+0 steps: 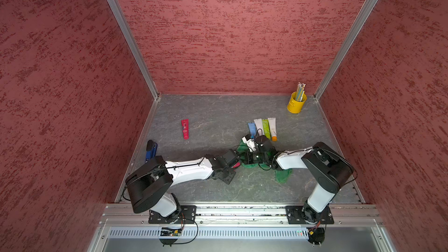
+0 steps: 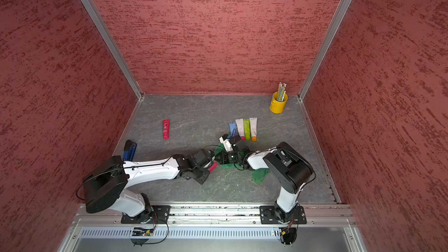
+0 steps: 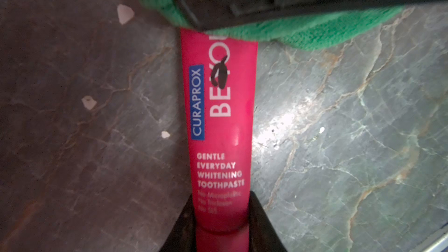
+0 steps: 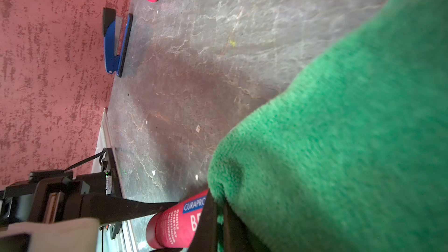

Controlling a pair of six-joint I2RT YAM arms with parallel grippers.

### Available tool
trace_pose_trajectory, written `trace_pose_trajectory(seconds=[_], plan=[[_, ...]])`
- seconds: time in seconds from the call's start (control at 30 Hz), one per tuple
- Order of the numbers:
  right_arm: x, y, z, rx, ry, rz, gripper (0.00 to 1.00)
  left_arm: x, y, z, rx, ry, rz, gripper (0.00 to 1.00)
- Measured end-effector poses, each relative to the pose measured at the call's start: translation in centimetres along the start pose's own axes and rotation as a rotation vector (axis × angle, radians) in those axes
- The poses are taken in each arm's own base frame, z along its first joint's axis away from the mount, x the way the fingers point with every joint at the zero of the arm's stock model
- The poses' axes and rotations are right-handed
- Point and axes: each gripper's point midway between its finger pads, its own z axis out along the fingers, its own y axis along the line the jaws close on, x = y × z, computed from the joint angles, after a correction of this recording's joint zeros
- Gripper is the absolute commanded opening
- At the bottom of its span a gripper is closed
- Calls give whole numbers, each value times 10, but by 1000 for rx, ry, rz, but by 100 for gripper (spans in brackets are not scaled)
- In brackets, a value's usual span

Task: Wipe the surface of the toothpaste tube
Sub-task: Wipe the dirt from the toothpaste tube.

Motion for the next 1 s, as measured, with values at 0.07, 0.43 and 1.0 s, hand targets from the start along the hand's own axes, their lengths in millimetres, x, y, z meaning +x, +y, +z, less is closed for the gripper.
trace_pose_trajectory(seconds=[0.07,0.43,1.0], plan=[[5,6,4,-23,7,-1,0,0,0,0,0,0,0,26],[32,31,14,-98,42,10,0,7,0,-2,2,18,7,22],[9,-10,-13,109,-44,3,0,2,-2,-1,10,-11,5,17]])
